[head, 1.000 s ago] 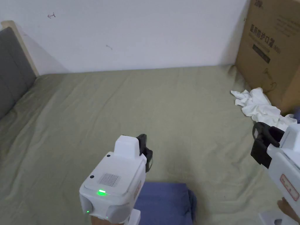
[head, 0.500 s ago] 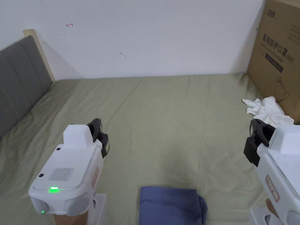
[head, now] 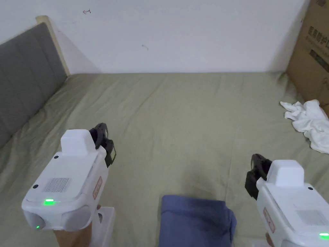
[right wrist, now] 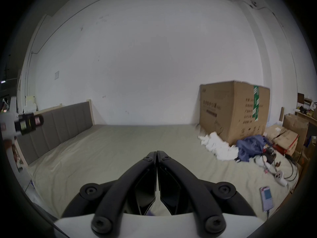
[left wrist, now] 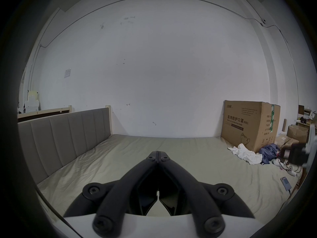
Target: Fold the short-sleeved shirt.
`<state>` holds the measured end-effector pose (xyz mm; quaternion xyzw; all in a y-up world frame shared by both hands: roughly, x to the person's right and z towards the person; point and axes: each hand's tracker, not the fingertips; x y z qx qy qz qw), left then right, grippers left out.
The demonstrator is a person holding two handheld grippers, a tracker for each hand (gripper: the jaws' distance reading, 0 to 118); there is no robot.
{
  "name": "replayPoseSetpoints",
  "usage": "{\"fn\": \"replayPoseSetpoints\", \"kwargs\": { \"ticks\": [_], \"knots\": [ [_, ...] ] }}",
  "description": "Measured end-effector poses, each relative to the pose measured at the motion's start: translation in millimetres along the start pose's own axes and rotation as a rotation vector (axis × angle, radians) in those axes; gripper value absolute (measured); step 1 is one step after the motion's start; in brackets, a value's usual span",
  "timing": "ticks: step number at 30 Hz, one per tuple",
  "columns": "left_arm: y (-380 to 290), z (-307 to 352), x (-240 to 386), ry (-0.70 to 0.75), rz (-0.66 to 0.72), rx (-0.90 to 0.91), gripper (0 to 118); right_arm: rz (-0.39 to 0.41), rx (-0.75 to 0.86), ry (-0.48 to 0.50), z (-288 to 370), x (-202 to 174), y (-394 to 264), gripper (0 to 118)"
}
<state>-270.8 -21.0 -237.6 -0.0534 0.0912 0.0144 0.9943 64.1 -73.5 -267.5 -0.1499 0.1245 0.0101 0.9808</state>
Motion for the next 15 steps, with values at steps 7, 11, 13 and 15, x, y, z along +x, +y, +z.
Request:
{"fn": "replayPoseSetpoints", "kwargs": {
  "ticks": [7, 11, 13, 15],
  "knots": [
    [-10, -5, -10, -0.022, -0.009, -0.055, 0, 0.012, -0.232, 0.055, -50, -34, -88, 0],
    [-24, -9, -12, -0.064, -0.015, -0.111, 0, 0.024, -0.313, 0.054, -69, -42, -133, 0],
    [-32, -11, -11, -0.071, -0.022, -0.134, 0, 0.008, -0.37, 0.048, -76, -45, -150, 0],
    [-39, -12, -10, -0.078, -0.017, -0.158, 0, -0.01, -0.402, 0.03, -81, -44, -170, 0]
  ]
}}
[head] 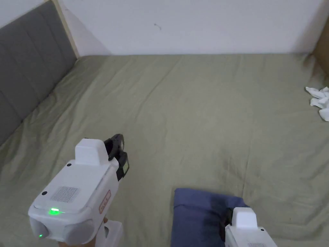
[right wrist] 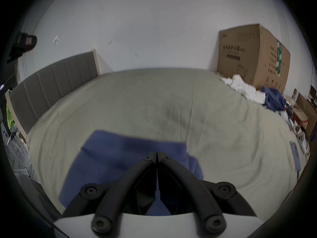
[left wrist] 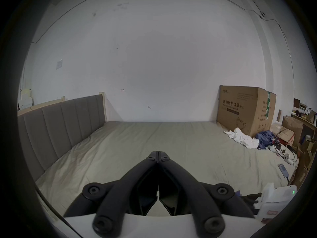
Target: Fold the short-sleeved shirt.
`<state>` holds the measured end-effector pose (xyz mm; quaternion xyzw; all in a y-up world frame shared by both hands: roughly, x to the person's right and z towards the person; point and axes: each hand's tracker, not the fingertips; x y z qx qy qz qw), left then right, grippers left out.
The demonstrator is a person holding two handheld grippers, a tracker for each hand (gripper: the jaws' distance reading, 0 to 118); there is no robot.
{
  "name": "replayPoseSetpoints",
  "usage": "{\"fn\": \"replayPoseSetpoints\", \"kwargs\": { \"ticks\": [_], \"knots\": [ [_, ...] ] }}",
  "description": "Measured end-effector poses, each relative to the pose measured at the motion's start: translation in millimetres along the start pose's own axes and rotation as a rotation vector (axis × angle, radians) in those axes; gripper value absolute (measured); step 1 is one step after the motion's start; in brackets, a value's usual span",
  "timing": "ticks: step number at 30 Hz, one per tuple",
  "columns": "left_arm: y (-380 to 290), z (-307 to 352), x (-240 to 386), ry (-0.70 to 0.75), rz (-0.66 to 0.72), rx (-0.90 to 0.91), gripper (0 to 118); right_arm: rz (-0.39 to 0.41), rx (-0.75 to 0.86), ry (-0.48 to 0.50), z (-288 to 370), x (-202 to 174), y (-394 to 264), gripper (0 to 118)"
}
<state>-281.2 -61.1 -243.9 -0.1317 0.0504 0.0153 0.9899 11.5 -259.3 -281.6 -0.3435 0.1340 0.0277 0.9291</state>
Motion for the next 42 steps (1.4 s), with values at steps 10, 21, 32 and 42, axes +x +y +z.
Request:
{"fn": "replayPoseSetpoints", "kwargs": {
  "ticks": [10, 21, 32, 42],
  "knots": [
    [-46, -36, 16, -0.171, 0.173, -0.326, 18, 0.026, 0.003, -0.034, -12, 3, -22, 0],
    [-141, -128, 16, -0.444, 0.538, -0.864, 91, 0.031, 0.007, 0.007, -9, 8, -25, 0],
    [-173, -142, 28, -0.564, 0.523, -0.989, 50, 0.024, 0.007, 0.019, -8, 9, -25, 0],
    [-133, -132, 27, -0.604, 0.416, -0.918, 18, 0.041, 0.073, 0.054, 13, 15, 15, 0]
  ]
}}
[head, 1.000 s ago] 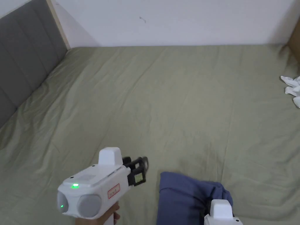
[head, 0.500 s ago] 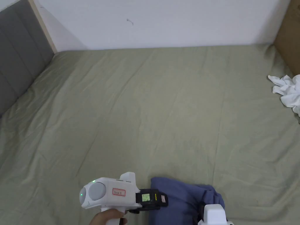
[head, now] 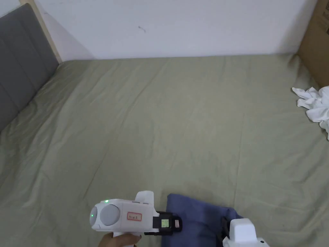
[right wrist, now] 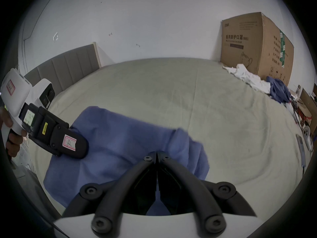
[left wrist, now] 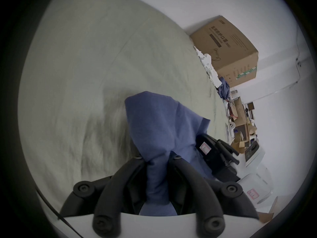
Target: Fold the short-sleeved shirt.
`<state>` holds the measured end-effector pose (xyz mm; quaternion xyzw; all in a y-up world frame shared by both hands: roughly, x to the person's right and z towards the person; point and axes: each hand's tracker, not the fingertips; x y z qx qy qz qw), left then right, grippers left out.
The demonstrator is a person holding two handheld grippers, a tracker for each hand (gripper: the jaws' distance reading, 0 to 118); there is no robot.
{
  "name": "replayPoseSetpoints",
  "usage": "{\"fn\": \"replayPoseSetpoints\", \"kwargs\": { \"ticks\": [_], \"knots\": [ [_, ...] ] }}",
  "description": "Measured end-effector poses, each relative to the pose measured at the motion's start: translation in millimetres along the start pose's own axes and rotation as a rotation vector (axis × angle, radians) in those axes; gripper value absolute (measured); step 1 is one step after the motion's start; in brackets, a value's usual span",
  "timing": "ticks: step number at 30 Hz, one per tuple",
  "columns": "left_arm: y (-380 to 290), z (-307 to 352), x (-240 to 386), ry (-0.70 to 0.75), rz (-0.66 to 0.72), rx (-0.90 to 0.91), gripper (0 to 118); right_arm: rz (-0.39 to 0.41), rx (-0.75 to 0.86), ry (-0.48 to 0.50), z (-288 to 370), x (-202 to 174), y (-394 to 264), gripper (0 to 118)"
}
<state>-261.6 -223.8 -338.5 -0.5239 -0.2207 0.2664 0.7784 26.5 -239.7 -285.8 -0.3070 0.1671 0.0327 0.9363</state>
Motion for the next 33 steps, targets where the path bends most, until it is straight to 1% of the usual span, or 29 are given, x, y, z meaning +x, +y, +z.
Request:
{"fn": "replayPoseSetpoints", "kwargs": {
  "ticks": [1, 3, 4, 7, 11, 13, 16, 18, 21, 22, 25, 26, 31, 32, 33],
  "knots": [
    [5, 7, -1, 0.003, -0.004, 0.001, 17, 0.008, 0.019, -0.002, 3, -1, 8, 0],
    [15, 27, -6, 0.062, -0.086, 0.007, 17, 0.02, 0.059, 0.008, 8, -2, 26, 0],
    [23, 38, -14, 0.086, -0.106, 0.008, 17, 0.024, 0.082, 0.013, 10, -5, 34, 0],
    [37, 78, -45, 0.144, -0.106, 0.017, 17, 0.035, 0.122, 0.027, 16, -18, 60, 0],
    [58, 136, -105, 0.275, -0.087, 0.038, 17, 0.057, 0.157, 0.052, 17, -40, 88, 0],
    [67, 164, -138, 0.339, -0.05, 0.037, 17, 0.072, 0.167, 0.065, 13, -51, 97, 0],
    [74, 209, -180, 0.428, -0.026, 0.044, 17, 0.12, 0.182, 0.072, 6, -71, 111, 0],
    [79, 237, -207, 0.495, 0.009, 0.063, 17, 0.13, 0.186, 0.08, -4, -78, 116, 0],
    [83, 274, -243, 0.548, 0.039, 0.071, 17, 0.146, 0.187, 0.095, -16, -90, 124, 0],
    [83, 282, -252, 0.572, 0.064, 0.068, 17, 0.153, 0.191, 0.094, -22, -89, 123, 0],
    [82, 302, -279, 0.584, 0.12, 0.065, 17, 0.172, 0.187, 0.101, -30, -97, 127, 0],
    [81, 305, -286, 0.584, 0.139, 0.071, 17, 0.173, 0.187, 0.103, -34, -94, 125, 0],
    [78, 294, -289, 0.589, 0.185, 0.068, 18, 0.169, 0.176, 0.113, -38, -90, 124, 0],
    [77, 292, -287, 0.619, 0.185, 0.069, 21, 0.169, 0.175, 0.114, -36, -88, 125, 0],
    [77, 290, -283, 0.667, 0.179, 0.065, 29, 0.167, 0.177, 0.114, -34, -86, 125, 0]
  ]
}}
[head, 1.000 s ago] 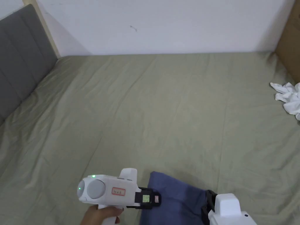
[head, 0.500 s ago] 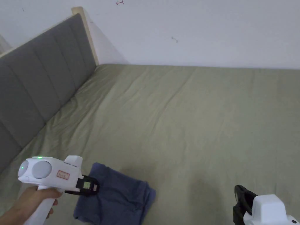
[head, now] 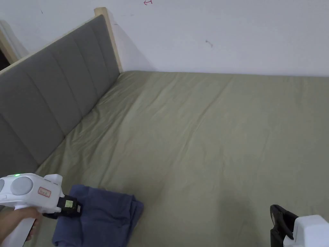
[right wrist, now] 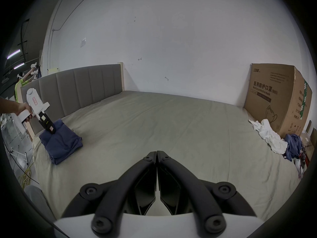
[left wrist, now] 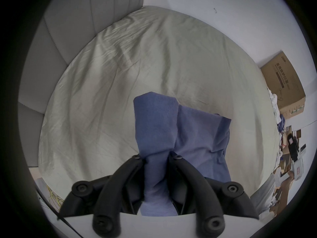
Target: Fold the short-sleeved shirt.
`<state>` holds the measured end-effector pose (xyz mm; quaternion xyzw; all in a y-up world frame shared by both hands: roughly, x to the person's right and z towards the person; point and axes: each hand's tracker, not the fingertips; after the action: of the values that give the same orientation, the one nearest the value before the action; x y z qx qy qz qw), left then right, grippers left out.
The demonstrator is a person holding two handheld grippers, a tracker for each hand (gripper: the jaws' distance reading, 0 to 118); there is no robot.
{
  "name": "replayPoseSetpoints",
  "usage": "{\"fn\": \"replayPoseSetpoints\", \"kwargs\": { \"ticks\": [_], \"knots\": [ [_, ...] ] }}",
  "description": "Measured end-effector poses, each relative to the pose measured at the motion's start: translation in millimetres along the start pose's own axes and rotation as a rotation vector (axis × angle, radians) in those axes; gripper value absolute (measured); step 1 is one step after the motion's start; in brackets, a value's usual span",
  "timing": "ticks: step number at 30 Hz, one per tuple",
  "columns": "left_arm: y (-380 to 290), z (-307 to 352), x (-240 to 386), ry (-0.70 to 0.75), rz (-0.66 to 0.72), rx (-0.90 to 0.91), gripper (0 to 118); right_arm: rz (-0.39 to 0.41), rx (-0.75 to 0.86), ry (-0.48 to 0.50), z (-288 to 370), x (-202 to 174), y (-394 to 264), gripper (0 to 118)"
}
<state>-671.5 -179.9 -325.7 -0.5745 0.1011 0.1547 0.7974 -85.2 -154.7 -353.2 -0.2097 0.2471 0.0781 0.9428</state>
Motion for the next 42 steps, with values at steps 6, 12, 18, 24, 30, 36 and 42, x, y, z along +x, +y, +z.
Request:
{"fn": "replayPoseSetpoints", "kwargs": {
  "ticks": [6, 12, 18, 24, 30, 36, 42],
  "knots": [
    [-16, 48, 50, 0.177, -0.016, 0.213, 100, -0.022, 0.044, -0.011, 24, 17, 11, 0],
    [-29, 126, 115, 0.144, 0.006, 0.499, 100, -0.031, 0.133, -0.04, 72, 38, 44, 0],
    [-54, 199, 201, 0.117, -0.042, 0.8, 100, -0.043, 0.225, -0.094, 131, 57, 89, 0],
    [-90, 243, 288, 0.058, -0.092, 1.072, 100, -0.047, 0.321, -0.165, 182, 89, 117, 0],
    [-118, 252, 352, 0.019, -0.113, 1.232, 99, -0.042, 0.395, -0.246, 224, 114, 126, 0],
    [-145, 239, 401, 0.033, -0.155, 1.322, 99, -0.044, 0.416, -0.307, 241, 137, 116, 0],
    [-166, 226, 425, -0.006, -0.157, 1.338, 99, -0.052, 0.418, -0.348, 248, 152, 98, 0]
  ]
}}
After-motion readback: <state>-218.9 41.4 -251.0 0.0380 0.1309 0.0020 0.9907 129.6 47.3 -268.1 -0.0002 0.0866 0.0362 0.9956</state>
